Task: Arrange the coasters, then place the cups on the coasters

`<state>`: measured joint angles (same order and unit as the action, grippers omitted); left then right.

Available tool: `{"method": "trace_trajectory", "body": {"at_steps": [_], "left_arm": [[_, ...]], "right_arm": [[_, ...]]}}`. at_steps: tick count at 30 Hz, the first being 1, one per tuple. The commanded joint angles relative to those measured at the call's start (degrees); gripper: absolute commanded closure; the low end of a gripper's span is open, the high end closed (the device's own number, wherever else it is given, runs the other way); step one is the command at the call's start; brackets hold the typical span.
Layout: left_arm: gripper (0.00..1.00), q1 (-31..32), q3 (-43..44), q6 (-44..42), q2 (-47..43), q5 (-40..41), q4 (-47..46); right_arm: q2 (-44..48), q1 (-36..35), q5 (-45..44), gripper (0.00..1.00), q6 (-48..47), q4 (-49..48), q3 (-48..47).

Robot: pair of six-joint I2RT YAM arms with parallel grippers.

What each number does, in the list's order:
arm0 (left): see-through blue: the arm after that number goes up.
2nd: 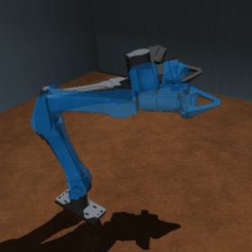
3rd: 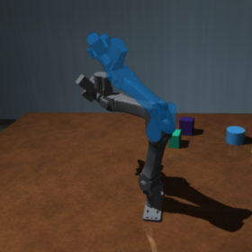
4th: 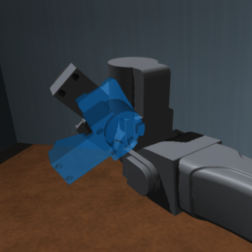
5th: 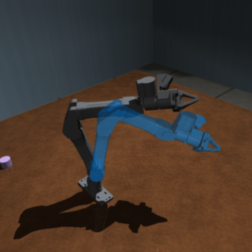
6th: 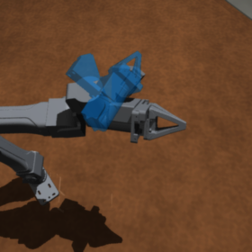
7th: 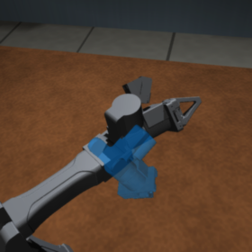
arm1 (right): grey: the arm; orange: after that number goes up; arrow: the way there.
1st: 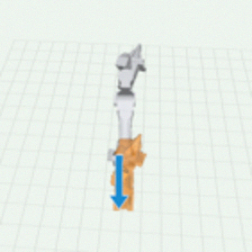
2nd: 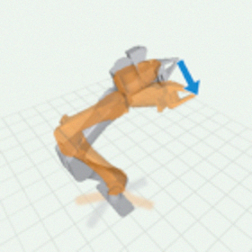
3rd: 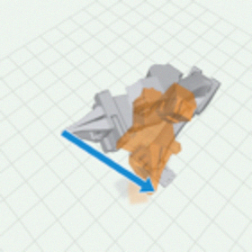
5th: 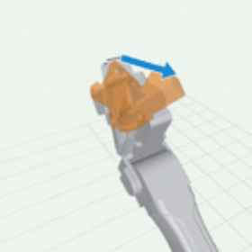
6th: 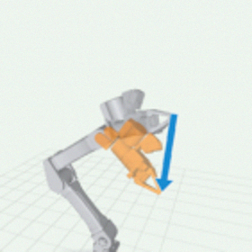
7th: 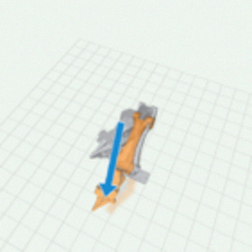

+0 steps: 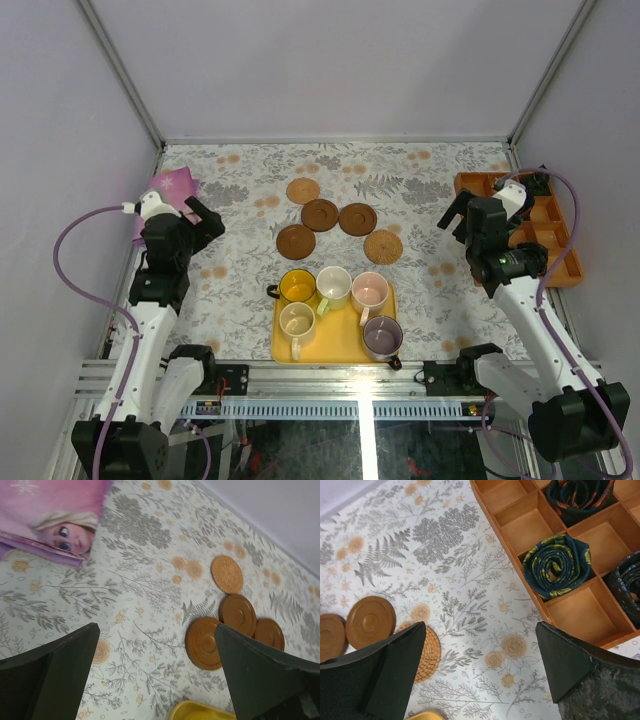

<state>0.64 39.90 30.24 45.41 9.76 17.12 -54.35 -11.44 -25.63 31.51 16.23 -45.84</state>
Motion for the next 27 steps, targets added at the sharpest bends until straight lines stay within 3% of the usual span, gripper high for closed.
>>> {"method": "trace_trajectory", "body": {"at_steps": [1, 7, 16, 22, 24, 27], "left_arm": [[0.0, -0.2, 0.7, -8.3, -0.4, -11.3, -3.3], [0.0, -0.2, -0.7, -7.9, -1.3, -15.8, -7.7], [0.0, -0.2, -1.7, -7.0, 4.5, -20.2, -8.9], [0.17, -0.1, -2.7, -4.8, 6.4, -22.4, -11.7], [0.24, 0.0, -2.8, -4.4, 6.3, -22.5, -12.6], [0.45, 0.0, -2.5, -4.2, 7.7, -23.0, -12.3]], "right_arm": [[-0.8, 0.2, 0.5, 0.01, -3.7, 2.3, -3.6], [0.1, 0.2, -1.0, 0.01, -2.1, 1.6, -2.1], [-6.2, 0.1, 5.9, 0.01, -6.0, 0.5, -5.7], [-8.4, 0.1, 12.0, 0.02, -6.4, -1.7, -5.3], [-8.7, 0.1, 13.9, 0.08, -6.1, -2.7, -5.0], [-9.7, 0.2, 18.0, 0.26, -6.1, -4.1, -5.1]]}}
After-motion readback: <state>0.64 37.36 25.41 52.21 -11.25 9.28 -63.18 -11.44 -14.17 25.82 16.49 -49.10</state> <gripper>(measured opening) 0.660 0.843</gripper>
